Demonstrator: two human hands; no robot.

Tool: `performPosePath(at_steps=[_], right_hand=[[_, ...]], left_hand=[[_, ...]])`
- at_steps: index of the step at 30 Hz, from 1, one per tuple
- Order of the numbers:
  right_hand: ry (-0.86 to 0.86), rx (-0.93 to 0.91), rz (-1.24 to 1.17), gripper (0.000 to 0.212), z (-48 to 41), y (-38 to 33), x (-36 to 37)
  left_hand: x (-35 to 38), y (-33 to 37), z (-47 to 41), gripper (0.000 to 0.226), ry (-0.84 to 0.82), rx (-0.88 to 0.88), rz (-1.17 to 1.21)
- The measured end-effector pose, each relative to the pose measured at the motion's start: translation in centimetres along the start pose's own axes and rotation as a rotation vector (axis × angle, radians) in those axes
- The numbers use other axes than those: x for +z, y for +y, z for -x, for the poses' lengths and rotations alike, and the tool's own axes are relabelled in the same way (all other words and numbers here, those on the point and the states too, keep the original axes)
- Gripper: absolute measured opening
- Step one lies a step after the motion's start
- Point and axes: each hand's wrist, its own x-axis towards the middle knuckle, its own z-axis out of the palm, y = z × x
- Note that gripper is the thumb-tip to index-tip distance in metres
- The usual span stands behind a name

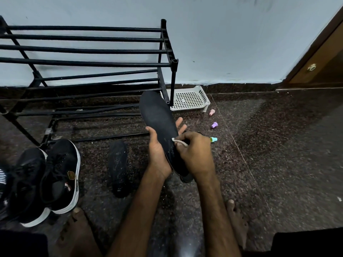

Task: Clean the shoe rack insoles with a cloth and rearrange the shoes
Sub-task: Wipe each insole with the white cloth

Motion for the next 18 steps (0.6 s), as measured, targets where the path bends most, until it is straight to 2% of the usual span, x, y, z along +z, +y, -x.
performPosePath(at_steps=[2, 6, 7, 9, 11, 12, 16, 17, 18], right_hand=[[0.047, 0.014, -0.059, 0.008, -0.1, -0.4, -0.1], [-0.237, 0.030, -0.137, 0.005, -0.2, -0.8, -1.4], [-0.233, 0.034, -0.089, 0.004, -0.2, -0.6, -1.5], [-0.083, 0.056, 0.006, 0.005, -0.3, 0.0, -1.4], [0.042, 0.051, 0.026, 0.004, -0.3, -0.2, -1.0], [0.043, 0.032, 0.003, 0.004, -0.2, -0.7, -0.9], [-0.244, 0.014, -0.130, 0.005, -0.4, -1.6, -1.8], [-0.264, 0.033, -0.112, 0.004, -0.5, -1.3, -2.0], [-0.210, 0.056, -0.069, 0.005, -0.6, -0.7, -1.9]], left_hand=[[0.6, -0.4, 0.3, 0.101, -0.008, -0.017, -0.051], [0.6, -0.2, 0.6, 0.099, -0.006, -0.035, -0.041], [0.4, -0.2, 0.4, 0.098, -0.004, -0.015, -0.037], [0.4, -0.3, 0.2, 0.096, -0.014, 0.002, -0.049], [0.8, -0.3, 0.3, 0.098, -0.026, -0.025, -0.083], [0.8, -0.2, 0.3, 0.100, -0.032, -0.032, -0.099], [0.8, 0.3, 0.5, 0.101, -0.008, -0.069, -0.059], [0.7, 0.3, 0.4, 0.100, -0.009, -0.064, -0.044], [0.6, 0.2, 0.3, 0.099, -0.010, -0.049, -0.054]])
